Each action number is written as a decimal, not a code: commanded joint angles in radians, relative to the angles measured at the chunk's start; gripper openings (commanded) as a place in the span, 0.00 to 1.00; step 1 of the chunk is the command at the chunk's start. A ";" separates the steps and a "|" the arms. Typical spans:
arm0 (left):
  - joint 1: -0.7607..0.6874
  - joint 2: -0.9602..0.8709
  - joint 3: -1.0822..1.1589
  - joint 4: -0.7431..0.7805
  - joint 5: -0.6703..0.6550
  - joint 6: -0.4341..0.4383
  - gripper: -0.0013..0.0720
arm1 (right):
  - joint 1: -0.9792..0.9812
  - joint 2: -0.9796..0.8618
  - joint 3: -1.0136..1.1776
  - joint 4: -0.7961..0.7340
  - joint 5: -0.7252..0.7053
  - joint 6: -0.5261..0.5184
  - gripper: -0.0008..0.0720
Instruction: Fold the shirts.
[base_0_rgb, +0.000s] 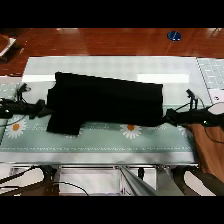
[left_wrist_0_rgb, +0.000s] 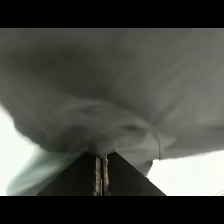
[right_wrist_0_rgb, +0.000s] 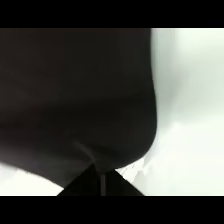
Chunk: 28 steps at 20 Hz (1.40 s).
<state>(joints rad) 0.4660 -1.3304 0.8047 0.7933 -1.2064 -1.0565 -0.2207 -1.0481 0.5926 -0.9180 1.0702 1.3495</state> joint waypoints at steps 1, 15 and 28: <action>-0.037 0.003 0.131 -0.145 0.063 0.049 0.04 | -0.012 -0.031 0.142 -0.023 0.014 -0.022 0.04; -0.288 -0.575 0.896 0.090 0.162 -0.322 0.04 | -0.013 -0.639 0.720 0.142 -0.035 -0.050 0.04; -0.093 -0.584 1.035 0.161 -0.259 -0.336 0.71 | -0.198 -0.646 0.764 0.144 0.129 -0.052 0.58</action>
<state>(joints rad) 0.2943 -1.9457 1.8126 0.9279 -1.3029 -1.3998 -0.3511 -1.7229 1.3544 -0.7124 1.0821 1.2972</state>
